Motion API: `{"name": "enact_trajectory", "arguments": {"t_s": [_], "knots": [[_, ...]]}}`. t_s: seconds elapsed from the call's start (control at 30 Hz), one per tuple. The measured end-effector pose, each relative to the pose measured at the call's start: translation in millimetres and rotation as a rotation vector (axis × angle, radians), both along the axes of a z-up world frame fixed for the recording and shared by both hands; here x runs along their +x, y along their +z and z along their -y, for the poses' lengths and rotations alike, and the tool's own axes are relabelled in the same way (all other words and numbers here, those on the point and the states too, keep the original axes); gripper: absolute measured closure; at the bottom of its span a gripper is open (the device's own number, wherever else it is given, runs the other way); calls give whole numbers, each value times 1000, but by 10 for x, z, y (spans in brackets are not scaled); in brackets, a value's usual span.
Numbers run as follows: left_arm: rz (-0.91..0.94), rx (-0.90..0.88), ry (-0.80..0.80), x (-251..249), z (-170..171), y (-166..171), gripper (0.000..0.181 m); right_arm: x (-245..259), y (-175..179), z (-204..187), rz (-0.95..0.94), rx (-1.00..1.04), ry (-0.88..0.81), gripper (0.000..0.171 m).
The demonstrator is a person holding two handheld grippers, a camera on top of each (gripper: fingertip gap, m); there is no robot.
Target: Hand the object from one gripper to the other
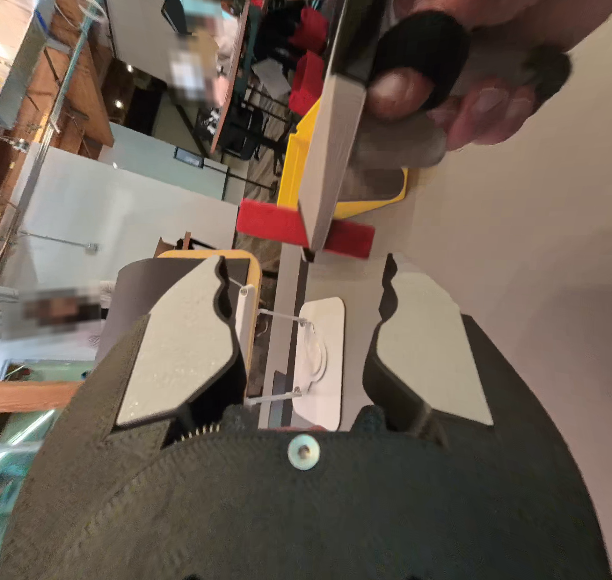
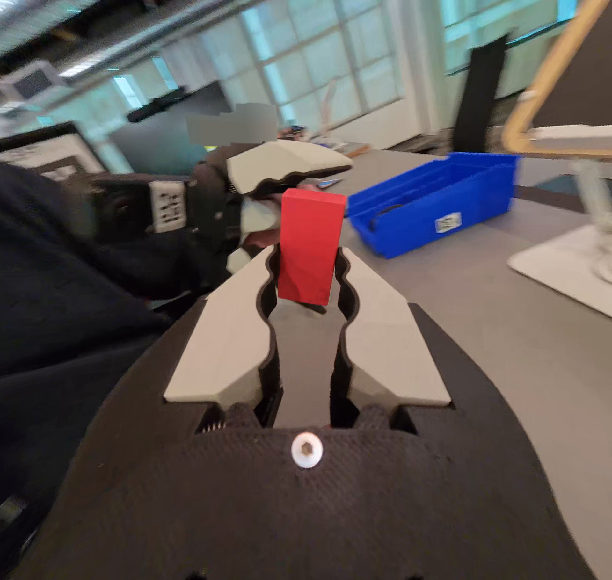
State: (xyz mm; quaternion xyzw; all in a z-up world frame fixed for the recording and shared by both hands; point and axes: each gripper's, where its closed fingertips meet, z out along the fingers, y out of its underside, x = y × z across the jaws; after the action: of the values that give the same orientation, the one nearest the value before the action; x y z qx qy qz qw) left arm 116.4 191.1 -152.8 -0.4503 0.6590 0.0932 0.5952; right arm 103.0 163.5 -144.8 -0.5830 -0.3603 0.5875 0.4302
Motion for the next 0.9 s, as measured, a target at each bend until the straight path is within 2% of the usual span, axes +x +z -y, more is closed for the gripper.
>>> {"name": "enact_trajectory", "arguments": {"t_s": [0.2, 0.37, 0.57, 0.67, 0.7, 0.8, 0.9], "knots": [[-97, 55, -195, 21, 288, 52, 104, 68, -249, 339, 137, -33, 309, 140], [-359, 92, -369, 90, 545, -92, 109, 77, -445, 649, 287, -33, 549, 140], [-608, 13, -487, 85, 772, -376, 135, 87, -516, 818, 387, -31, 739, 140], [-634, -35, -509, 79, 852, -471, 150, 124, -579, 857, 439, -35, 790, 140], [-627, -49, -514, 84, 880, -478, 162, 131, -582, 865, 442, -36, 798, 141], [-590, -36, -463, 103, 834, -483, 163, 136, -562, 764, 432, -35, 737, 140], [-467, -2, -360, 129, 666, -385, 164, 112, -413, 555, 343, -33, 593, 136]]}}
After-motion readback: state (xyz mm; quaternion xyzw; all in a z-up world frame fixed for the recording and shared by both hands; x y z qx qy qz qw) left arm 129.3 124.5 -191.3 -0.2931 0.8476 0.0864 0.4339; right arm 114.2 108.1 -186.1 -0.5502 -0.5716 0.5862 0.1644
